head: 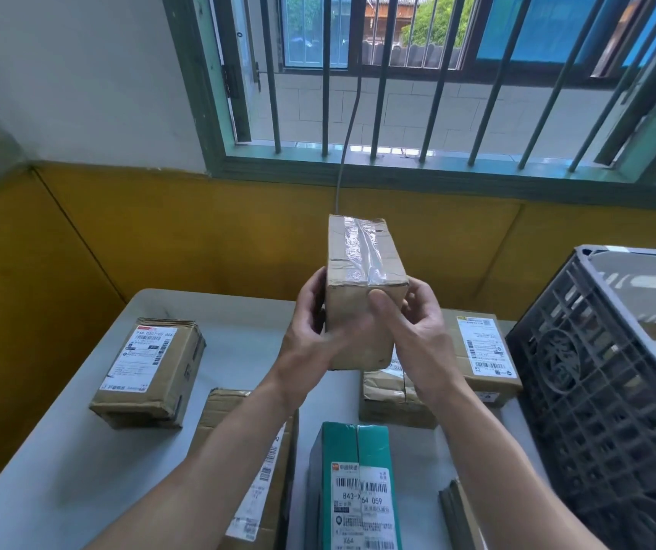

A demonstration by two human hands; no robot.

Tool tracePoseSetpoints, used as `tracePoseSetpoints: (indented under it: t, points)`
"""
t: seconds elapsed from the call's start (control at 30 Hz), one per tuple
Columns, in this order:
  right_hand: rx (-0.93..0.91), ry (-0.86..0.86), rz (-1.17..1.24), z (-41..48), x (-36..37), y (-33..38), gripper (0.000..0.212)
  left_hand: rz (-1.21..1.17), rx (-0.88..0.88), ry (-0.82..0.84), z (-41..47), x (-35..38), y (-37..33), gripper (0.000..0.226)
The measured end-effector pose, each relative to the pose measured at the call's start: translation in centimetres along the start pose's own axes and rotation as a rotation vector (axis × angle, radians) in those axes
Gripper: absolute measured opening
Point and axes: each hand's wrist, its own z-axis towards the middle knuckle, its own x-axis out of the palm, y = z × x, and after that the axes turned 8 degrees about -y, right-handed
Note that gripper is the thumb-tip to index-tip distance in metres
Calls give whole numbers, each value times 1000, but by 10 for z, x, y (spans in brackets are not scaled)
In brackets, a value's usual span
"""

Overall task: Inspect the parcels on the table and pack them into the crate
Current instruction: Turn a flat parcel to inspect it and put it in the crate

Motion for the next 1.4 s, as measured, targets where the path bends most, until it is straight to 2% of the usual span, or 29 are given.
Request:
tracePoseSetpoints:
  t: [0.2,0.33,0.43,0.57,0.77,0.87,0.97,1.1,1.27,1.4]
  points:
    - [-21,90,-59,2,-6,-4,61,-12,52,-54,2,-1,1,73]
    - [-25,54,-19,4,-6,-5,54,-8,53,-91,4,1,-2,63]
    - [-22,53,-8,3,-4,-5,58,-1,63,-75,4,0,-1,69]
    - [-44,141,-57,2,-4,-6,68,3,80,-89,3,0,-1,73]
    - [-60,-8,-83,0,-5,-3,63,37,86,-89,-1,2,0,58]
    - [-57,24,-87,1,-7,-4,61,55,92,-80,-1,2,-1,57]
    - [-63,105,-115,0,-9,-5,69,56,122,-106,0,3,-5,54]
    - [-82,34,-112,-1,-8,-4,60,53,137,-119,0,4,-7,51]
    - [-68,50,-112,-1,-6,-4,57,49,115,-118,0,2,-4,67]
    - [-88,143,-165,-3,-6,-7,71,49,125,-159,1,4,-7,71]
